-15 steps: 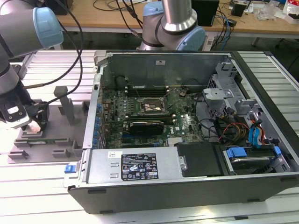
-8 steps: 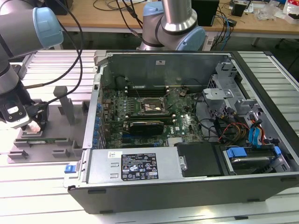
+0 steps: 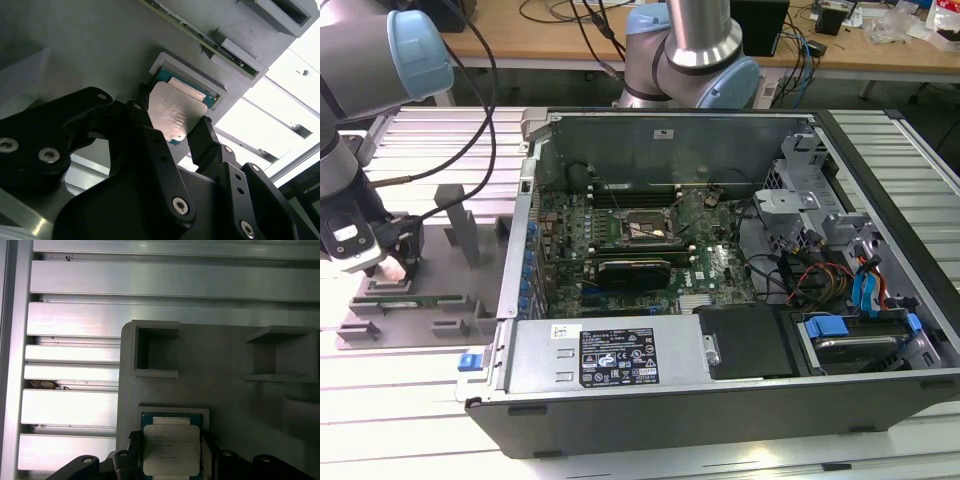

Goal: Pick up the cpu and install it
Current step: 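Pick up the cpu and move it towards the insertion slot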

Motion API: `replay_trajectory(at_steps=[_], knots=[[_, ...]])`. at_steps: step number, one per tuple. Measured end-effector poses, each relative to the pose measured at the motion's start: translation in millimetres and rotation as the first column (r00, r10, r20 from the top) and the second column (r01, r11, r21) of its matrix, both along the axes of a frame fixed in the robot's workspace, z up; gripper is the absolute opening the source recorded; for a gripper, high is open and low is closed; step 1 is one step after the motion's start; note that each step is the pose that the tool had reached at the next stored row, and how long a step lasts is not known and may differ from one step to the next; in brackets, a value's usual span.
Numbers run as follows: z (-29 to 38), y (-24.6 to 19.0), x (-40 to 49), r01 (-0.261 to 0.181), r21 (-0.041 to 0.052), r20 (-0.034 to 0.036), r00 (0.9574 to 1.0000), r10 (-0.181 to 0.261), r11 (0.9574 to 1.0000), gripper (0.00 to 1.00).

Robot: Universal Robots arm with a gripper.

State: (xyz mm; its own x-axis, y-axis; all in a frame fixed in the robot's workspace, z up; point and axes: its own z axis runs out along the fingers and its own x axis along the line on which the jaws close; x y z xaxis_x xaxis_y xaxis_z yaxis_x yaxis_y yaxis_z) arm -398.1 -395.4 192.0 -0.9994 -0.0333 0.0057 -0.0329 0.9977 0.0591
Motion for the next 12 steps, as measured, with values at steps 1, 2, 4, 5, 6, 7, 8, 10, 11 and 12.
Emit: replay_trajectory(at_steps=[1, 2, 4, 5, 6, 7, 8, 10, 11, 12], knots=[[0.0, 0.0, 0.0, 0.0, 0.0002, 0.0001, 1.0, 0.0, 1.0, 0.55], [0.1, 0.0, 0.0, 0.0, 0.0001, 0.0, 1.0, 0.0, 1.0, 0.55], [1.0, -0.1, 0.0, 0.0, -0.0001, -0.0003, 1.0, 0.0, 1.0, 0.55], [2.5, -0.1, -0.1, 0.0, -0.0001, -0.0003, 1.0, 0.0, 1.0, 0.55], [4.0, -0.1, -0.1, 0.0, -0.0001, -0.0003, 1.0, 0.0, 1.0, 0.55], [5.3, -0.1, 0.0, 0.0, 0.0, -0.0002, 1.0, 0.0, 1.0, 0.55], [9.5, 0.0, 0.0, 0.0, 0.0001, -0.0001, 1.0, 0.0, 1.0, 0.55], [21.7, 0.0, 0.0, 0.0, 0.0, -0.0001, 1.0, 0.0, 1.0, 0.55], [28.4, 0.0, 0.0, 0.0, 0.0, 0.0, 1.0, 0.0, 1.0, 0.55], [34.9, 0.0, 0.1, 0.0, 0.0, -0.0001, 1.0, 0.0, 1.0, 0.55]])
